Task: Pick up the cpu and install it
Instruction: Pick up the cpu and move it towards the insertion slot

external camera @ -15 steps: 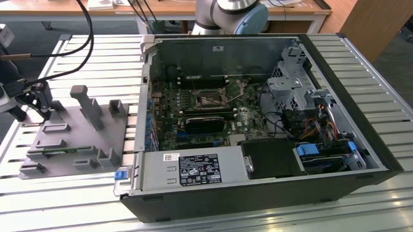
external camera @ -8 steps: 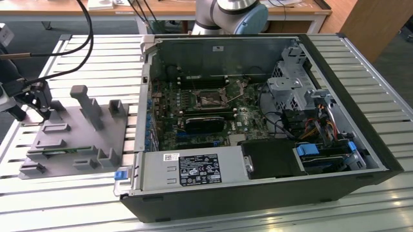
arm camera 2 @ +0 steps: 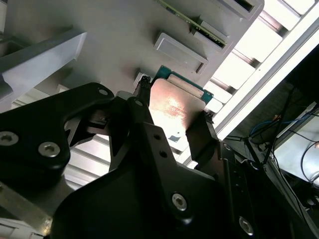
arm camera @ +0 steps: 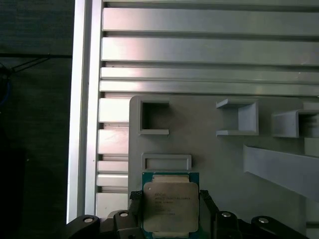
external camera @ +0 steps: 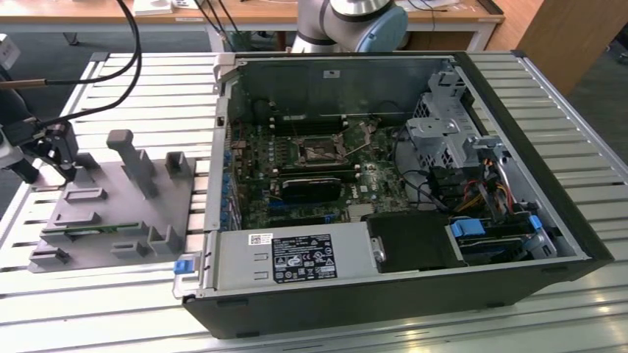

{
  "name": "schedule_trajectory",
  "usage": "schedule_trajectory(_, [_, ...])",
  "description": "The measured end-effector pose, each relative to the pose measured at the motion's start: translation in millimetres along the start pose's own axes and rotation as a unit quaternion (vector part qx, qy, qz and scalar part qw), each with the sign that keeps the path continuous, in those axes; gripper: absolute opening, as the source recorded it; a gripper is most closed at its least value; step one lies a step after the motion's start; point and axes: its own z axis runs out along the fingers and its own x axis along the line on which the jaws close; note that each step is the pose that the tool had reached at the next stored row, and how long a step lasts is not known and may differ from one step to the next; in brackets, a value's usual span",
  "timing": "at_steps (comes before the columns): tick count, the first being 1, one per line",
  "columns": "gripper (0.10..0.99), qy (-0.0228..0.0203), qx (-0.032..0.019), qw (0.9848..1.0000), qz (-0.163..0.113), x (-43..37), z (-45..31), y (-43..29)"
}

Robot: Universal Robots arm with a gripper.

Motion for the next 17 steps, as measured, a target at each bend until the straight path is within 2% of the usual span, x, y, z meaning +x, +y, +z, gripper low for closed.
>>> schedule_trajectory(17, [0.541, 0.0, 0.0, 1.0, 0.0, 0.0, -4.3, 0.2])
